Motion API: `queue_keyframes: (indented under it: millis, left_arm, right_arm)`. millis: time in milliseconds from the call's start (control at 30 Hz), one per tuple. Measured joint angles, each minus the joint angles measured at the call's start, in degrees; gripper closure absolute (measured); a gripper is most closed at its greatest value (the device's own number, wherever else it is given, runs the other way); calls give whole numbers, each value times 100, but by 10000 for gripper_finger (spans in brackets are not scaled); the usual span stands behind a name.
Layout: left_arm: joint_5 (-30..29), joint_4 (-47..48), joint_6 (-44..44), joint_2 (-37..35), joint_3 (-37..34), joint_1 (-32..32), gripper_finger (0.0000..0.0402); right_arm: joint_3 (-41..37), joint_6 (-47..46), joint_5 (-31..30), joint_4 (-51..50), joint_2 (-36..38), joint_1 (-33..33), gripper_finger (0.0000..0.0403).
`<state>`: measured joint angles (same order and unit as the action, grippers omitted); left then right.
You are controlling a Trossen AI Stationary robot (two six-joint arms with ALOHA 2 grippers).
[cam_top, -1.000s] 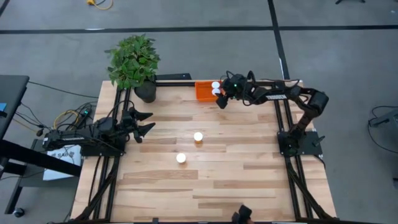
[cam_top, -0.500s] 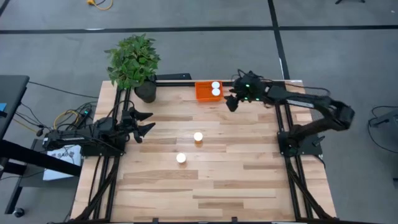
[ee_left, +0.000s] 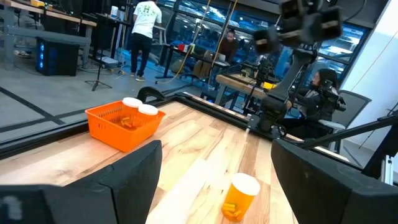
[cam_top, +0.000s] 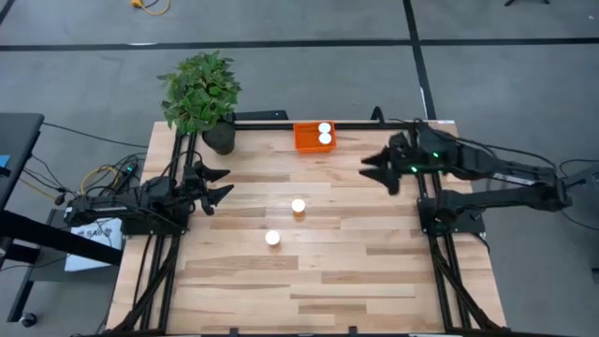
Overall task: Pick and place pill bottles into a basket
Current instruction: Put the orange pill bottle into the orange bin
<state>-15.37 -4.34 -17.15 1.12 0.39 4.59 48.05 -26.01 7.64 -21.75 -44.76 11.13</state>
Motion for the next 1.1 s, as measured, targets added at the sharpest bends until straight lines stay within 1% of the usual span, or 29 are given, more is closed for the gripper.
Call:
queue_keyframes:
  millis: [100, 233, 333, 433, 467, 567, 667, 733, 833, 867, 933, 1033, 1100]
  left_arm:
    - [-38, -7, 113, 0, 1, 1, 109]
    - [-31, -7, 202, -2, 1, 1, 109]
    - [-30, -11, -40, -2, 1, 0, 109]
    - [-32, -9, -365, -2, 0, 1, 109]
    - [-62, -9, -416, -2, -1, -1, 109]
    - [-439, -51, -330, -1, 8, -1, 109]
    - [-485, -42, -342, -1, 39, 1, 109]
    - [-444, -37, -542, 0, 43, 1, 109]
    - [-634, -90, -906, -1, 47, 1, 109]
    - [-611, -156, -1063, -1, 47, 4, 109]
    - [-258, -252, -1236, -2, 58, 0, 109]
    - [657, -281, -1167, 3, 58, -20, 109]
    - [1088, -245, -1157, 68, 74, -77, 109]
  right_arm:
    - [0, -34, -3, -394, 228, -569, 171]
    - [0, -455, -31, -462, 298, -1201, 171]
    - [0, -546, -169, -456, 232, -1615, 171]
    - [0, -317, -419, -473, 93, -1944, 171]
    - [0, -211, -507, -473, 50, -2026, 171]
    - [0, 31, -696, -527, -56, -2161, 171]
    - [-2, 99, -883, -614, -125, -2161, 171]
    - [-2, 102, -971, -710, -150, -2150, 171]
    - [-2, 45, -1117, -748, -189, -2152, 171]
    - [-2, -36, -1162, -785, -207, -2152, 171]
    - [-9, -124, -1219, -835, -228, -2152, 171]
    - [-2, -170, -1231, -801, -297, -2165, 171]
    - [-2, -305, -1235, -809, -367, -2161, 171]
